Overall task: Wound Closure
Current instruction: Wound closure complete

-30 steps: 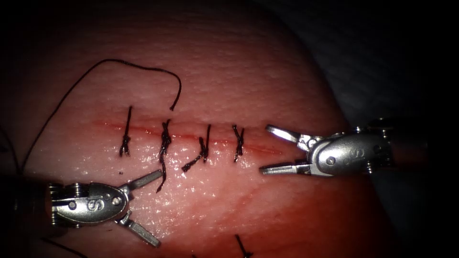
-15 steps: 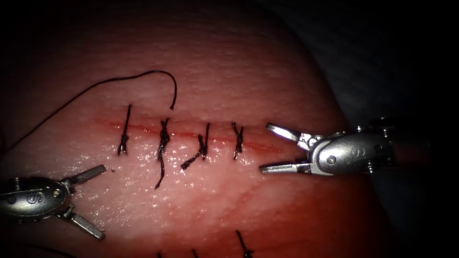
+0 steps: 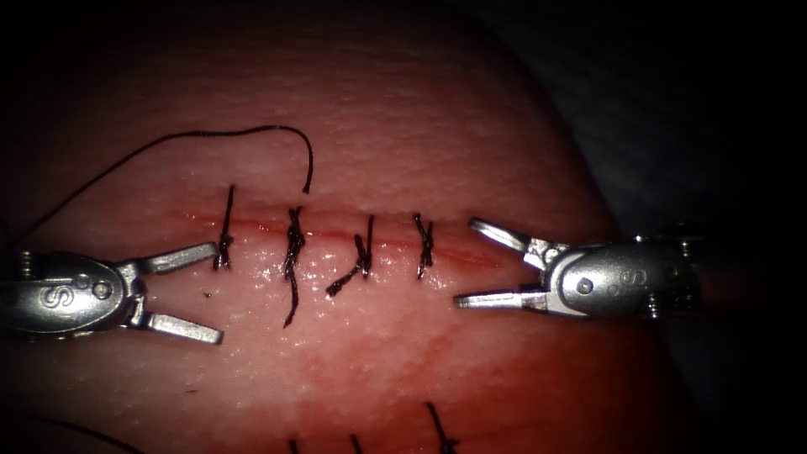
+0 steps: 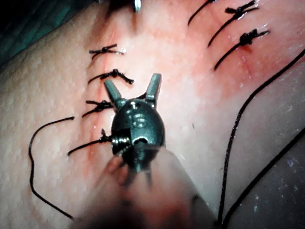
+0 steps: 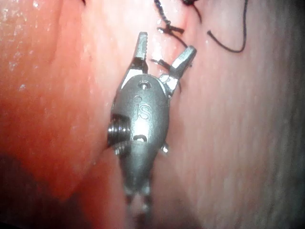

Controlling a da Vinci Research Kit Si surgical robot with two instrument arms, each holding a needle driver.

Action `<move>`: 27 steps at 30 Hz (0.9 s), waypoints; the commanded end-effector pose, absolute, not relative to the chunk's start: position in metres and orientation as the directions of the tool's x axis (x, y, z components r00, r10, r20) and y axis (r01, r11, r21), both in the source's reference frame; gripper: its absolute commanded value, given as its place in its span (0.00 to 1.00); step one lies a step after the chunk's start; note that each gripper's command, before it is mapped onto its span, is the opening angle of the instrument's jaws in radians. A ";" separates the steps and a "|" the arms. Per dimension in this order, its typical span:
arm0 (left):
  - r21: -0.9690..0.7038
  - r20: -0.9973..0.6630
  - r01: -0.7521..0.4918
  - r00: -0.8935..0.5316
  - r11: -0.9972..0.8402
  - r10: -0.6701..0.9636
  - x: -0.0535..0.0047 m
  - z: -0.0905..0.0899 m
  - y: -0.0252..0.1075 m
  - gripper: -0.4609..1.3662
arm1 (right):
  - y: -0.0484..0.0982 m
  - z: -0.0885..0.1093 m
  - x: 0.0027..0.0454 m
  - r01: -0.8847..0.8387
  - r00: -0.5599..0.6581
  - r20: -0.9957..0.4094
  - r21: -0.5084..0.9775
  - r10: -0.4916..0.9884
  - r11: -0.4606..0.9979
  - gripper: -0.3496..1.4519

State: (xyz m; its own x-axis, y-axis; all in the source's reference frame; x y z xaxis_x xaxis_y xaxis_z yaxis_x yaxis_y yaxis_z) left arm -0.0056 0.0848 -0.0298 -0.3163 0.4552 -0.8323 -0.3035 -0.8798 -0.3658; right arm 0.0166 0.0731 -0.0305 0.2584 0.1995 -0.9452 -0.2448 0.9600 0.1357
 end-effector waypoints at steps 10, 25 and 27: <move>-0.243 -0.876 -0.269 -0.352 -0.932 0.330 -0.0057 -0.029 0.086 0.62 | 0.073 -0.034 0.0164 -0.226 0.317 -0.916 0.179 0.246 0.958 0.89; -0.210 -0.877 -0.245 -0.380 -0.946 0.293 -0.0052 -0.029 0.085 0.68 | 0.073 -0.034 0.0156 -0.211 0.385 -0.897 0.142 0.216 0.967 0.90; -0.210 -0.877 -0.244 -0.380 -0.947 0.293 -0.0052 -0.029 0.085 0.67 | 0.073 -0.034 0.0156 -0.212 0.385 -0.897 0.142 0.216 0.967 0.90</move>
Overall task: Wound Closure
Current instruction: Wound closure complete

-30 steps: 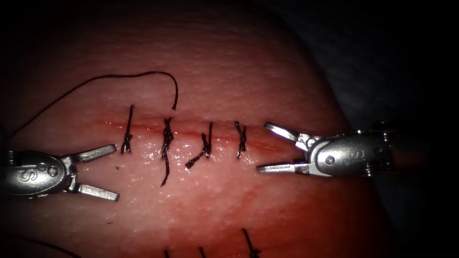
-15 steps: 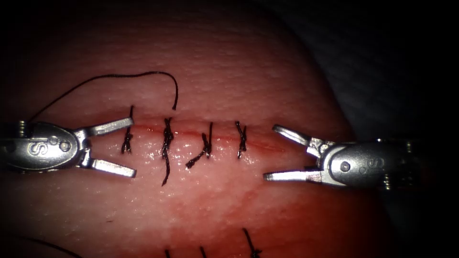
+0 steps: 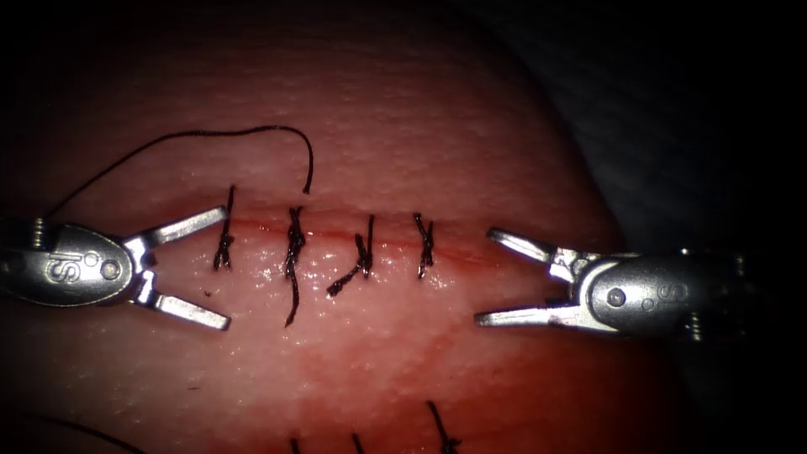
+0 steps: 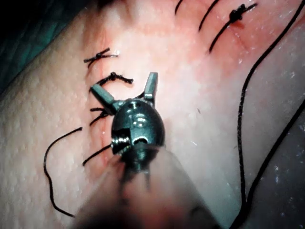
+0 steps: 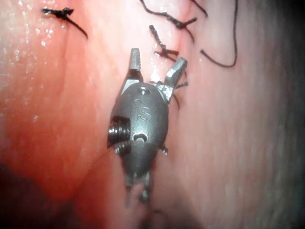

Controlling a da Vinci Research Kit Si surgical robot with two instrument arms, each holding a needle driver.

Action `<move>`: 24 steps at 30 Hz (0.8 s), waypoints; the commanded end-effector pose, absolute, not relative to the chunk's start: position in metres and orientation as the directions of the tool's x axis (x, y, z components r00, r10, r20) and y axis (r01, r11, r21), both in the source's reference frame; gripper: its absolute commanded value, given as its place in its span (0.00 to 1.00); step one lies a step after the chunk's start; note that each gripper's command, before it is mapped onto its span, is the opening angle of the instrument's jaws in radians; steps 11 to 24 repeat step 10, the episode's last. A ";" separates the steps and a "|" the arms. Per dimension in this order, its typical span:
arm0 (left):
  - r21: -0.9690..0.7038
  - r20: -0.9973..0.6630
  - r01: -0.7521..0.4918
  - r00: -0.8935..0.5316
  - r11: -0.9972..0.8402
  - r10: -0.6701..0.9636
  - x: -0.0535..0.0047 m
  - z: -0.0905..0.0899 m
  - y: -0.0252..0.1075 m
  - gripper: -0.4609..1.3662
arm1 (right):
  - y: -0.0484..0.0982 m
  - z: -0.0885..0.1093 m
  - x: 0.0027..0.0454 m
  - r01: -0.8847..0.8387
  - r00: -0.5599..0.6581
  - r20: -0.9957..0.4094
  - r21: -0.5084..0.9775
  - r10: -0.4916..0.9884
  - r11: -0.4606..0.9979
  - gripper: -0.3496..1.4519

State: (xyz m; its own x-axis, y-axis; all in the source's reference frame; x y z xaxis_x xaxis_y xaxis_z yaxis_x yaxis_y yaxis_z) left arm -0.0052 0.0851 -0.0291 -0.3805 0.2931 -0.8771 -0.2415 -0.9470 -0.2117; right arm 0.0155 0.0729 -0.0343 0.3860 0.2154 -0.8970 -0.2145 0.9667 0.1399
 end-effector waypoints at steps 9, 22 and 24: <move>-0.204 -0.879 -0.241 -0.382 -0.949 0.286 -0.0050 -0.029 0.085 0.64 | 0.073 -0.034 0.0156 -0.210 0.387 -0.896 0.142 0.216 0.967 0.91; -0.204 -0.879 -0.241 -0.382 -0.949 0.286 -0.0050 -0.029 0.085 0.64 | 0.073 -0.034 0.0156 -0.210 0.387 -0.896 0.142 0.216 0.967 0.91; -0.204 -0.879 -0.241 -0.382 -0.949 0.286 -0.0050 -0.029 0.085 0.64 | 0.073 -0.034 0.0156 -0.210 0.387 -0.896 0.142 0.216 0.967 0.91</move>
